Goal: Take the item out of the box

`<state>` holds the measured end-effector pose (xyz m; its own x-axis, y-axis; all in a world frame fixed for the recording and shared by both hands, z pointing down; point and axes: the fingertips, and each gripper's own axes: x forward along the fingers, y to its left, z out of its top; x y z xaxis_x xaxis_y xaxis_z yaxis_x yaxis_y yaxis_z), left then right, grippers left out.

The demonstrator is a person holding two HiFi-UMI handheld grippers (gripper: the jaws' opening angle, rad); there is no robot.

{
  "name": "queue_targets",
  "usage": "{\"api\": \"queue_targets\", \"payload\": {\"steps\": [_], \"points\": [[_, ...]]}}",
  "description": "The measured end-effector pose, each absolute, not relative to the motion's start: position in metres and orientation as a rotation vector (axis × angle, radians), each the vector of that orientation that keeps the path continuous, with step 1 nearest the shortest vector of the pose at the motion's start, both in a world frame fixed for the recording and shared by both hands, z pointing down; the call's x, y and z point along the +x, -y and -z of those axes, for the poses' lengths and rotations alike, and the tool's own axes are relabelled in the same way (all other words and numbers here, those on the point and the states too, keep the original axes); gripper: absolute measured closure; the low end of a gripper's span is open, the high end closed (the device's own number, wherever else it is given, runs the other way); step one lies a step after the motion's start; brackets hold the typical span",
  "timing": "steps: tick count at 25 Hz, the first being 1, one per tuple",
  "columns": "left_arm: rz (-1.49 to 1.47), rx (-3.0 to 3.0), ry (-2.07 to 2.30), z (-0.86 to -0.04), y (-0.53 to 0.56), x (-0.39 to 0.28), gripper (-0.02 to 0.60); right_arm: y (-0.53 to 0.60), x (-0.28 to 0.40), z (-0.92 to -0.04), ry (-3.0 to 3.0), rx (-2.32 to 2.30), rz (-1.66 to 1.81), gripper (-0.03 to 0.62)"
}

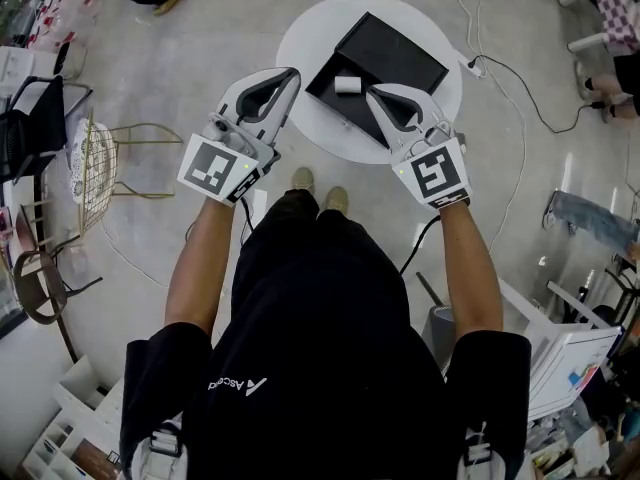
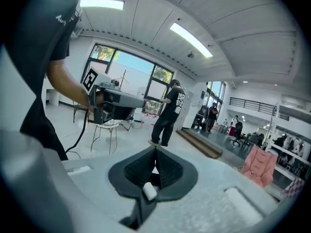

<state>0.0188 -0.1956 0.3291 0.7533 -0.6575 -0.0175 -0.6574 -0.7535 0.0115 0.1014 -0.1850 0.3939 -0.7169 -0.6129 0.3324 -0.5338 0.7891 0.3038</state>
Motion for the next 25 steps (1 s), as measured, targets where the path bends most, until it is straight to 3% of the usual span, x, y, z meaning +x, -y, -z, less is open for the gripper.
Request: {"api": "queue_targets", "payload": {"steps": [10,12,25], "points": [[-0.079,2.913,0.984,-0.398,0.24,0.027,0.581,0.227,0.075,-0.481,2.317,0.607,0.217,0.59],[-0.088,2.913,0.968,-0.407,0.248,0.025,0.581,0.232,0.067,-0.498,2.285,0.55,0.184,0.537],[-0.125,2.854,0.868,-0.452,0.283,0.017,0.581,0.264,0.051,-0.608,2.0,0.271,0.121,0.406]]}}
